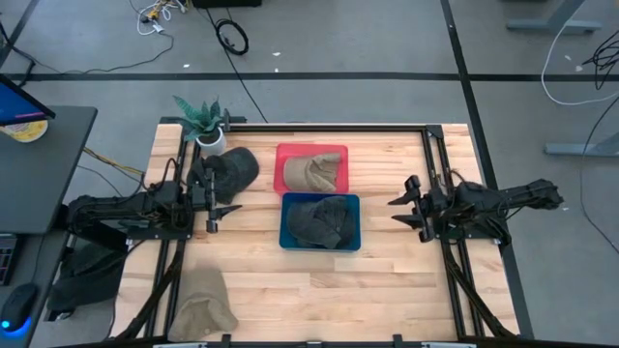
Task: Pick & Place hat
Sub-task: Put the brown cap into the red bin
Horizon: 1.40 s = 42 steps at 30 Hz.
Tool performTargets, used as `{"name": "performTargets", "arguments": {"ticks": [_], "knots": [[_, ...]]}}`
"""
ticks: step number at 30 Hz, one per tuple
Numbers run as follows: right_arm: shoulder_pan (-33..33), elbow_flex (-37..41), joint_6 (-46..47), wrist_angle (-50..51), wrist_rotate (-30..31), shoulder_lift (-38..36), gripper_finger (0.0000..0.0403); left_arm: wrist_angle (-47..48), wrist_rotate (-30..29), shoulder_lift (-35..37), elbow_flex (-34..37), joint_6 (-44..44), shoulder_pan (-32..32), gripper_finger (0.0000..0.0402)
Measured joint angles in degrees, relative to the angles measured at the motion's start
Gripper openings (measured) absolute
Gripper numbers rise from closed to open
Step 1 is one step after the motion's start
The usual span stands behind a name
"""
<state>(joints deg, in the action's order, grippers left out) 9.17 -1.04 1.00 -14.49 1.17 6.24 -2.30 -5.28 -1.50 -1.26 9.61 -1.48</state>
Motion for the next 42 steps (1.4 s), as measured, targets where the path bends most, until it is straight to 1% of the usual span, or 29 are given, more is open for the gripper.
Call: {"name": "performTargets", "arguments": {"ticks": [4,8,13,18,28,32,37,40,42], "knots": [[0.0,0.0,-4.2,4.8,-0.4,-0.3,0.0185,0.0,0.0,0.0,0.0,0.0,0.0,0.0206],[0.0,0.0,-8.2,6.7,-0.8,-0.3,0.0185,0.0,0.0,0.0,0.0,0.0,0.0,0.0206],[0.0,0.0,-9.9,9.9,-0.1,-0.3,0.0185,0.0,0.0,0.0,0.0,0.0,0.0,0.0206],[0.0,0.0,-9.4,14.1,-0.1,-0.3,0.0185,0.0,0.0,0.0,0.0,0.0,0.0,0.0206],[0.0,0.0,-8.8,13.9,-0.1,-0.3,0.0185,-0.1,0.0,0.0,0.0,0.0,0.0,0.0206],[0.0,0.0,-6.8,13.9,-0.1,-0.3,0.0185,-0.1,0.0,0.0,0.0,-0.2,0.0,0.0206],[0.0,0.0,-6.0,13.9,-0.1,-0.3,0.0185,-0.3,0.5,0.0,0.0,-4.8,0.0,0.0206],[0.0,0.0,-6.0,13.9,-0.1,-0.3,0.0185,-0.4,0.4,0.0,0.0,-5.8,0.0,0.0206],[0.0,0.0,-6.0,13.9,-0.1,-0.3,0.0185,-1.3,-1.3,0.0,0.0,-5.6,0.0,0.0206]]}}
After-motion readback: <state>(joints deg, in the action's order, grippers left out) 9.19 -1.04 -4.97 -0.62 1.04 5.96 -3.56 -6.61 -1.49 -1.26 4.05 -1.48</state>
